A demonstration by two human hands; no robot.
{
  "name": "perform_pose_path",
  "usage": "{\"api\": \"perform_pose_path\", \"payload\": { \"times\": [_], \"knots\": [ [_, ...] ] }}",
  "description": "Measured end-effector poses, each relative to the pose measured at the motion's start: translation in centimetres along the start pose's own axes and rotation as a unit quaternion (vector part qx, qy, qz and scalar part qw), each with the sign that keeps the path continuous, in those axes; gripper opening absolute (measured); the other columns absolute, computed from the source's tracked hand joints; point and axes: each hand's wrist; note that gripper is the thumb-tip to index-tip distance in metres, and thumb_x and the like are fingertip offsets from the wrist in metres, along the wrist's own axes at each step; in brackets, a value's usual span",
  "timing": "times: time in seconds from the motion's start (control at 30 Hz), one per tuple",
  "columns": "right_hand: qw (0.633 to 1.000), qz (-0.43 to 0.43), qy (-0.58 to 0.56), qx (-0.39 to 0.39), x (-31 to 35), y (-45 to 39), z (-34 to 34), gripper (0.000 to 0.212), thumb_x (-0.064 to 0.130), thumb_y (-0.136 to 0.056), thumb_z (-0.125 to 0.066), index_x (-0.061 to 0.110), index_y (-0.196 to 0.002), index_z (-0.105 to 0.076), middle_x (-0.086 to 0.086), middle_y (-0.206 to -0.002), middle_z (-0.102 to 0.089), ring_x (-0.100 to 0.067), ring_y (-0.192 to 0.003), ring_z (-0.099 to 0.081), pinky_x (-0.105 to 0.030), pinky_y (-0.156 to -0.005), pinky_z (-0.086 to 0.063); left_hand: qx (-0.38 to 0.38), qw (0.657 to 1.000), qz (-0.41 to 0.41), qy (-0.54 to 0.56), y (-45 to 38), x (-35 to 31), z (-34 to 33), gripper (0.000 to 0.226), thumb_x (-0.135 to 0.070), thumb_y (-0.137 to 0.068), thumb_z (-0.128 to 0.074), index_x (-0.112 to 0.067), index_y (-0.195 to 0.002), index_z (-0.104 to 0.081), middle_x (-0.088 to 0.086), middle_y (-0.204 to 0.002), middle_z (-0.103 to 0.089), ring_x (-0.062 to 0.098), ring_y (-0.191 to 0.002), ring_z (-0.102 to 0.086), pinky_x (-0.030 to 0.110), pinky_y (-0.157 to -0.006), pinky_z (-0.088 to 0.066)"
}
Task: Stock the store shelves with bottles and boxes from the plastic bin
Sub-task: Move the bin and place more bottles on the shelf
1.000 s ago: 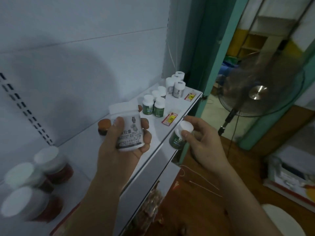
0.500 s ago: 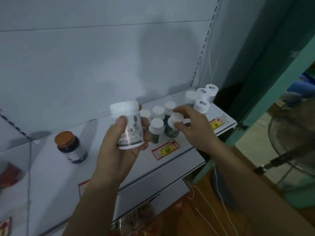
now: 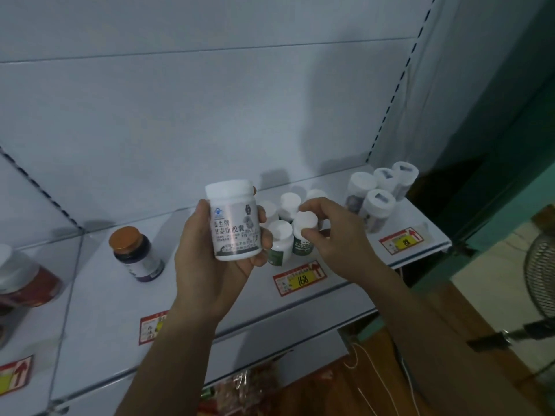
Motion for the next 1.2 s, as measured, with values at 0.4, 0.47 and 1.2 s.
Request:
{"api": "perform_pose_path", "payload": {
  "times": [0.4, 0.47, 1.2],
  "knots": [
    [0.994, -0.003, -0.076, -0.082, 8.0, 3.6, 7.0, 0.021, 0.034, -0.102, -0.052, 0.033, -0.121, -0.059, 0.016, -0.114, -0.064, -0.011, -0.104, -0.062, -0.025, -0.079, -0.056, 0.022, 0.98, -0.004, -0.198, -1.5, 1.2, -3.6, 0.056, -0.05, -0.094, -0.048, -0.002, -0.122, -0.054, 0.018, -0.099, -0.067, 0.031, -0.078, -0.064, 0.034, -0.06, -0.051],
    [0.993, -0.016, -0.075, -0.084, 8.4, 4.2, 7.9, 0.023, 0.036, -0.099, -0.052, 0.032, -0.121, -0.06, 0.012, -0.114, -0.065, -0.014, -0.102, -0.062, -0.026, -0.078, -0.055, 0.043, 0.976, 0.011, -0.211, -1.4, 2.0, -4.4, 0.068, -0.056, -0.086, -0.054, -0.001, -0.125, -0.051, 0.023, -0.102, -0.067, 0.035, -0.081, -0.066, 0.037, -0.064, -0.055],
    [0.99, -0.043, 0.127, -0.036, 5.3, 3.4, 19.6, 0.024, 0.029, -0.094, -0.065, 0.028, -0.116, -0.058, 0.007, -0.114, -0.065, -0.011, -0.101, -0.064, -0.038, -0.085, -0.058, 0.094, 0.742, -0.038, -0.663, -1.7, 8.0, -6.6, 0.055, -0.04, -0.097, -0.058, -0.024, -0.147, -0.043, -0.009, -0.142, -0.053, 0.005, -0.131, -0.047, 0.037, -0.11, -0.043]
  ]
}}
Point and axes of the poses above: each hand's wrist, its own y-axis away from the middle knuckle, its own z-axis out of the back of the hand, x = y × z
